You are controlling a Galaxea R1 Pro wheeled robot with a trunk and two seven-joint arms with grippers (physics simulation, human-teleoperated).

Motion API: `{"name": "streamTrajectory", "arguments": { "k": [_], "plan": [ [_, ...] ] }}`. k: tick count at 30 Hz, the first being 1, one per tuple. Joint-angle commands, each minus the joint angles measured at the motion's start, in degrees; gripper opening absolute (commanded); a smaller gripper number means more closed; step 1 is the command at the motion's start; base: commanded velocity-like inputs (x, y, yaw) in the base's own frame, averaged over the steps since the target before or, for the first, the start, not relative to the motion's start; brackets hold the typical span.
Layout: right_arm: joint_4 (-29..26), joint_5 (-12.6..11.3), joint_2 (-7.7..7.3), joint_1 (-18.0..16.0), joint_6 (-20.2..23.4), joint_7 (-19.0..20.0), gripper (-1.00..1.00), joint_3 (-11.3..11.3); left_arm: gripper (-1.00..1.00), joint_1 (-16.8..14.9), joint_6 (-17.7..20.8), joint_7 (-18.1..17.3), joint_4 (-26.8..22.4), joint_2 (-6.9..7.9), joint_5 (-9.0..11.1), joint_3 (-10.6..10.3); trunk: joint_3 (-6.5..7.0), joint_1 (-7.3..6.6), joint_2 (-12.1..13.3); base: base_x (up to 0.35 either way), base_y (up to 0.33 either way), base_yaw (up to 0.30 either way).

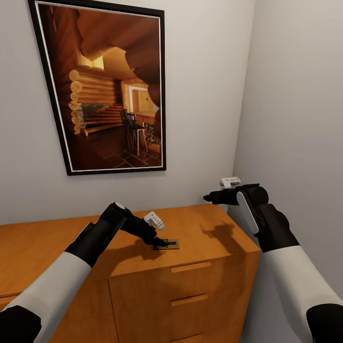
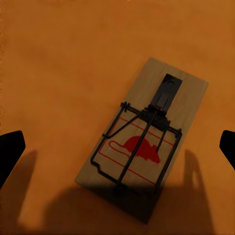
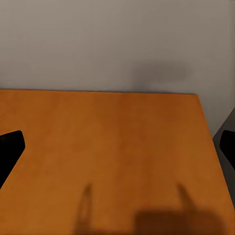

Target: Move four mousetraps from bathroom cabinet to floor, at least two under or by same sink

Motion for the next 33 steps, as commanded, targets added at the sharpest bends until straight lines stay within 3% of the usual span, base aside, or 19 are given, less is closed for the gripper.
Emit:
{"name": "streamTrajectory", "arguments": {
  "k": [1,20,33],
  "plan": [
    [-0.04,-0.20,-0.05,-0.06,0.21,-0.07,1.00,0.09,1.00,-0.05,0.33,-0.42,-0.13,0.00,-0.46,-0.04,-0.07,0.00,-0.04,0.000,0.000,0.000],
    [-0.03,-0.13,-0.14,-0.06,0.21,0.01,1.00,0.09,1.00,-0.05,0.30,-0.37,-0.49,-0.27,-0.53,0.14,-0.07,0.00,-0.04,0.000,0.000,0.000],
    [-0.03,-0.19,-0.22,-0.06,0.21,-0.05,1.00,0.09,1.00,-0.05,0.09,-0.23,0.25,-1.28,-0.56,0.08,-0.07,0.00,-0.04,0.000,0.000,0.000]
  ]
}}
